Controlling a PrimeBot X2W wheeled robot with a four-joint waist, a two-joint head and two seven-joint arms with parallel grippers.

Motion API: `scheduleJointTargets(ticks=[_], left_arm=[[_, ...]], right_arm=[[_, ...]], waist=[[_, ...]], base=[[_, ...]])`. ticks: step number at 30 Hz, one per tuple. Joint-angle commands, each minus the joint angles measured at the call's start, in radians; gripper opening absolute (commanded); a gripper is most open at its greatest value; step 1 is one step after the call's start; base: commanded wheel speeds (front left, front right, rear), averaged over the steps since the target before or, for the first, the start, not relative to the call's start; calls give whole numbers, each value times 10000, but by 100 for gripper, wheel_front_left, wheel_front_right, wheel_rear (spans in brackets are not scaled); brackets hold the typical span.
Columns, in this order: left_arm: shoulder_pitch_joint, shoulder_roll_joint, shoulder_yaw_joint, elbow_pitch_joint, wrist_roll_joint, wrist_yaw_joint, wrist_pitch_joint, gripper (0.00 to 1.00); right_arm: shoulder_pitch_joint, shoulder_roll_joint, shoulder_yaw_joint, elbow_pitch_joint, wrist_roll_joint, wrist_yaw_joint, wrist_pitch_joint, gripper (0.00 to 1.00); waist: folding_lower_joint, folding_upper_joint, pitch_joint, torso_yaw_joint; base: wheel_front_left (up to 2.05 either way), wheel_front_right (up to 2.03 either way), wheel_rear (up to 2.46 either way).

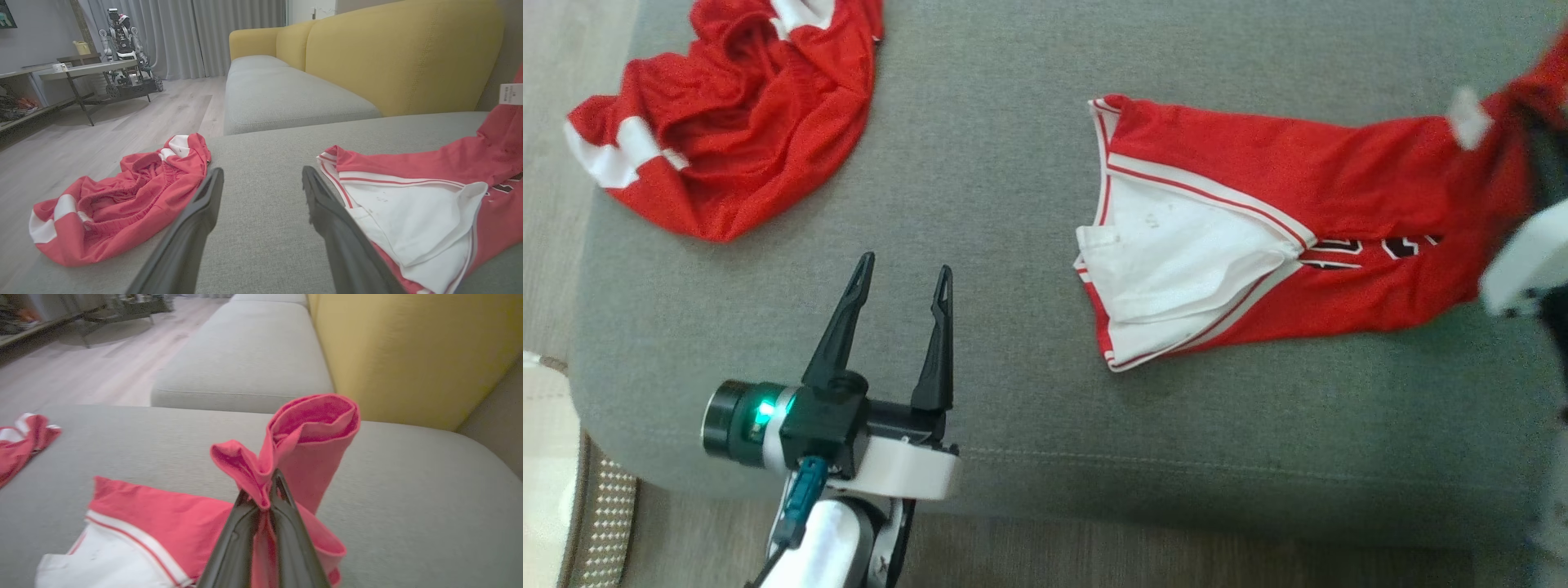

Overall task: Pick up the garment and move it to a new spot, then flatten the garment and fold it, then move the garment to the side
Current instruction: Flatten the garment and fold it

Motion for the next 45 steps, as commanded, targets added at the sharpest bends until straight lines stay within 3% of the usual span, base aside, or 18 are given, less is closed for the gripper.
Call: scheduleJointTargets(ticks=[1, 8, 17, 24, 25, 26, 27, 31, 37, 40, 45], left_arm=[[-80, -25, 396, -211, 117, -32, -53, 100], [-41, -102, 410, -141, 177, -145, -53, 100], [-84, -272, 231, 69, 229, -349, -53, 100], [-109, -375, 230, 194, 202, -409, -53, 100], [-103, -392, 213, 219, 200, -419, -53, 100], [-89, -408, 196, 245, 196, -426, -53, 100], [-74, -423, 193, 262, 192, -422, -53, 100], [-28, -470, 315, 273, 143, -341, -53, 100], [98, -527, 852, 45, -192, -254, -53, 100], [157, -558, 1248, -149, -427, -265, -53, 100], [288, -589, 1893, -309, -593, -353, -53, 100]], right_arm=[[139, 159, 740, -634, 248, -4, 184, 0], [351, 451, 2217, -465, 821, -4, 85, 0], [-90, 481, 4019, 1824, 2217, -4, -1035, 0], [-688, 483, 4523, 3607, 2687, -4, -1799, 0], [-748, 483, 4537, 3899, 2737, -4, -1871, 7], [-801, 483, 4561, 4166, 2761, -4, -1936, 93], [-861, 483, 4630, 4362, 2784, -4, -2012, 100], [-1041, 483, 4659, 4581, 3125, -4, -2557, 100], [-800, 484, 3960, 4030, 2681, -4, -3761, 100], [-455, 469, 3558, 3645, 2087, -4, -4616, 100], [368, -80, 3179, 3551, 1264, -4, -6614, 100]], waist=[[1, 0, -130, 157], [1, 0, -186, 437], [1, 0, -192, 969], [1, 0, -193, 1347], [1, 0, -221, 1390], [1, 0, -251, 1428], [1, 0, -267, 1449], [1, 0, -337, 1452], [1, 0, -536, 1103], [1, 0, -645, 831], [1, 0, -880, 322]], base=[[0, 0, 0], [0, 0, 0], [0, 0, 0], [0, 0, 0], [0, 0, 0], [0, 0, 0], [0, 0, 0], [0, 0, 0], [0, 0, 0], [0, 0, 0], [0, 0, 0]])
